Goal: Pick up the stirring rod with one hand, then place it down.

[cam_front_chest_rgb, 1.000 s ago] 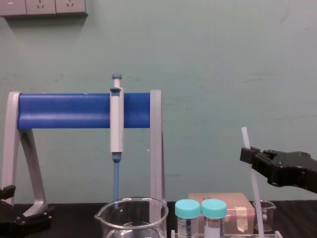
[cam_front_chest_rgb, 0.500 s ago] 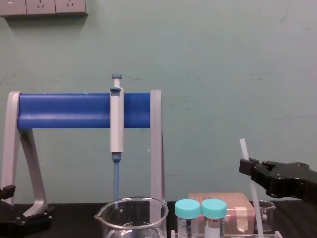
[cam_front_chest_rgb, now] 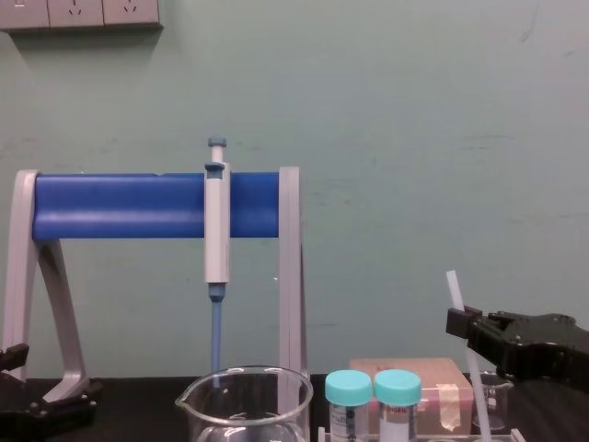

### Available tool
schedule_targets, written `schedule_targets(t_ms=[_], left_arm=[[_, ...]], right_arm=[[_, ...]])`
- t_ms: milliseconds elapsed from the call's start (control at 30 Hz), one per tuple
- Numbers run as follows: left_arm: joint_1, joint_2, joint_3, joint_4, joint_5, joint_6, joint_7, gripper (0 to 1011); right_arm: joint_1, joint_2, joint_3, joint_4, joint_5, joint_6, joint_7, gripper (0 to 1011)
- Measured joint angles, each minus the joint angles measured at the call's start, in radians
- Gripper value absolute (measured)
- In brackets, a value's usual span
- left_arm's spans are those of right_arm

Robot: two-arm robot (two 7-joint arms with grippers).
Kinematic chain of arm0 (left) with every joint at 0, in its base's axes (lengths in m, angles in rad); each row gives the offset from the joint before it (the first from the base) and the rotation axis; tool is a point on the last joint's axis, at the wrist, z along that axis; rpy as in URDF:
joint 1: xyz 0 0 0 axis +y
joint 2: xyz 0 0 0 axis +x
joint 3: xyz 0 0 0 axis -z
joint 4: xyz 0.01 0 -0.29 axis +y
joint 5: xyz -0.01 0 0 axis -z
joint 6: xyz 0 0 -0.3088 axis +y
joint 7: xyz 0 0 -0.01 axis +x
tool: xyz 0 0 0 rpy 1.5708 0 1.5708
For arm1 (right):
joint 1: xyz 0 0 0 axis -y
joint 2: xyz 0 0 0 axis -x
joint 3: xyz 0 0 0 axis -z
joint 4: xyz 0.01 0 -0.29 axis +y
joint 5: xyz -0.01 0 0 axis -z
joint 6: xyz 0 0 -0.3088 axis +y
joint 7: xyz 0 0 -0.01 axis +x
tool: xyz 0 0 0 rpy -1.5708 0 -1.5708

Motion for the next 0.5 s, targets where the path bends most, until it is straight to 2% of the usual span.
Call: schedule_targets(t_ms=[500], left_arm=[[0.0,0.0,0.0,0.0,0.0,0.0,0.0,1000]], right_arm=[[0.005,0.001,-0.005,0.005,-0.015,0.005,-0.003,66]])
